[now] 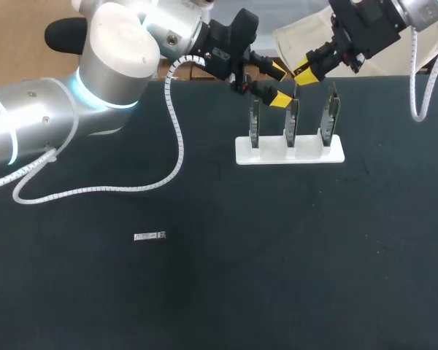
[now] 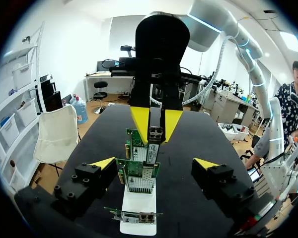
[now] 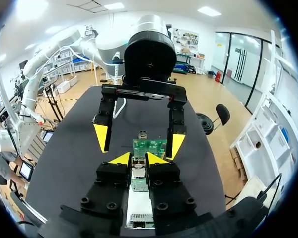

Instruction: Pick up the optical module with the left hand, and insert it into the network port with the right hand.

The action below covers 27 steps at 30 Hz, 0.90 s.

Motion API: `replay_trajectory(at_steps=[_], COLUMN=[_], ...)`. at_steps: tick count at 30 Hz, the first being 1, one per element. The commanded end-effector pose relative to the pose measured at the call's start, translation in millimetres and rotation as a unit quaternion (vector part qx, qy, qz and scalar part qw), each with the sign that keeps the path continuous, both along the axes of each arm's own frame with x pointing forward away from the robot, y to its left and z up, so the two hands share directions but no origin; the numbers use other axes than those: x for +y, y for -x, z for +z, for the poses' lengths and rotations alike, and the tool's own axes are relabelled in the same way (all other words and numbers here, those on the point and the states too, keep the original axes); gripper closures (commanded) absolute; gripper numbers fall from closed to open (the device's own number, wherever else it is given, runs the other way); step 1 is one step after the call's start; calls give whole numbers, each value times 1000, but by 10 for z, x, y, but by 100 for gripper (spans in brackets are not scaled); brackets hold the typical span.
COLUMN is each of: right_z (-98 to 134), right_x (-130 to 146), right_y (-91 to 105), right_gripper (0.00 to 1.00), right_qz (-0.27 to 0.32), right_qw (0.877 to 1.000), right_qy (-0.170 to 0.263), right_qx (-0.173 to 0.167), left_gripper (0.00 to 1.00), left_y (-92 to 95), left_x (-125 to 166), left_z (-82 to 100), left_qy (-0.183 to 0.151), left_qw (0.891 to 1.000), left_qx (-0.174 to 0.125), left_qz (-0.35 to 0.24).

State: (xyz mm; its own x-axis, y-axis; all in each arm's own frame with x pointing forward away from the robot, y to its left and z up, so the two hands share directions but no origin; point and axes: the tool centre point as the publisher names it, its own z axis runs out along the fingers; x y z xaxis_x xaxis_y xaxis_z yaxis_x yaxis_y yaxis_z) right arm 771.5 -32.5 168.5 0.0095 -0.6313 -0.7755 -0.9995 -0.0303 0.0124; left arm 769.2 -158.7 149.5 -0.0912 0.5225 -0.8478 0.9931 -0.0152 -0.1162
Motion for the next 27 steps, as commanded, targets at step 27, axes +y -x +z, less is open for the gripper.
replay_trajectory(at_steps=[27], right_z=[-45], right_x=[18], right_y=[-19], right_gripper=[100], right_qz=[-2], right_qw=[1000], right_qy=[-1], right_qx=[-1], left_gripper=[0], left_y=[-24], left_x=[-9], left_z=[4], left_qy=[-2], left_qw=[1000], left_qx=[2], left_qz=[-2])
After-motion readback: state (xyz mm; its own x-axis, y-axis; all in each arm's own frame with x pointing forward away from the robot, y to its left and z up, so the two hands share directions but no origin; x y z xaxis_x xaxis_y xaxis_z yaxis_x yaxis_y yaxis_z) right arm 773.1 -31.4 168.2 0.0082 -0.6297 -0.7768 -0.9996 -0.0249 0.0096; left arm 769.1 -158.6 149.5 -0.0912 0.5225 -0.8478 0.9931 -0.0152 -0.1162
